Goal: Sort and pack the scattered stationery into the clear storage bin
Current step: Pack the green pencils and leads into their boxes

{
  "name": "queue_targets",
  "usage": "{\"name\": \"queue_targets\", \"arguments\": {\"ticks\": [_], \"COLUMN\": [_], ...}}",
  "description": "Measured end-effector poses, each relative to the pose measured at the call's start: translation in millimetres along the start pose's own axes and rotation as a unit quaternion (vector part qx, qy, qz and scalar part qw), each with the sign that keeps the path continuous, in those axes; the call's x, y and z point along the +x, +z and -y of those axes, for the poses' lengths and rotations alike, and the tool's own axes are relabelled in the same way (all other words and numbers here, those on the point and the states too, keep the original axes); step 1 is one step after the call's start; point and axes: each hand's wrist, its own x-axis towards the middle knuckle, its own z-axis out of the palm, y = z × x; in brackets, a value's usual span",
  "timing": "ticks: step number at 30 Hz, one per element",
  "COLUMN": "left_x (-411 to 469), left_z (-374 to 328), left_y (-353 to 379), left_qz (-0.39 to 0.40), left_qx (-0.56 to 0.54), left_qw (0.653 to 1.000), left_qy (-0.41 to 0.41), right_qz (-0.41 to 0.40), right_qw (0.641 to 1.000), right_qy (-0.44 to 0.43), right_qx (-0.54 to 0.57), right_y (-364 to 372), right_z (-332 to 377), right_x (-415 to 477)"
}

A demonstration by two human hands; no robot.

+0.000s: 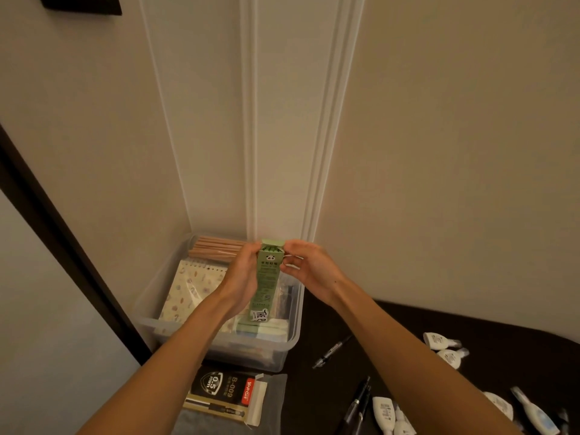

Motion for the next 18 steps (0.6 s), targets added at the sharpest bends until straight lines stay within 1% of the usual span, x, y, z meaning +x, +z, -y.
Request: {"name": "queue_targets", "arguments": {"ticks": [2,4,7,8,10,13,18], "left_x": [3.3,6.1,8.7,7.6,4.8,3.3,-0.5], "left_z": [-4.3,-10.8,-14.9,-14.7,-13.0,-7.1,-2.9], "left_y": [-0.1,0.3,2.2,2.8,2.4,-1.4,-3.7], "left_qz": [-0.021,-0.035,-0.01,-0.018,-0.042,-0.046,-0.068], "left_qx": [0.014,0.038,0.091,0.094,0.088,0.094,0.029], "left_qw": [1.0,0.999,0.996,0.995,0.995,0.995,0.997], "left_qy": [-0.008,-0.012,-0.002,-0.002,-0.002,-0.002,0.013], "right_qz": [-0.005,-0.024,-0.049,-0.049,-0.053,-0.077,-0.092], "right_qw": [0.999,0.993,0.971,0.966,0.965,0.958,0.951], "right_qy": [-0.012,-0.047,-0.112,-0.123,-0.134,-0.157,-0.174], "right_qx": [-0.043,-0.108,-0.207,-0.221,-0.219,-0.228,-0.238], "right_y": [0.7,3.5,9.8,11.6,13.9,14.3,19.7], "right_z": [1.8,4.7,9.6,9.1,5.9,-0.9,-7.2], "right_x": [0.9,1.2,0.5,-0.1,-1.3,-1.5,0.4]}}
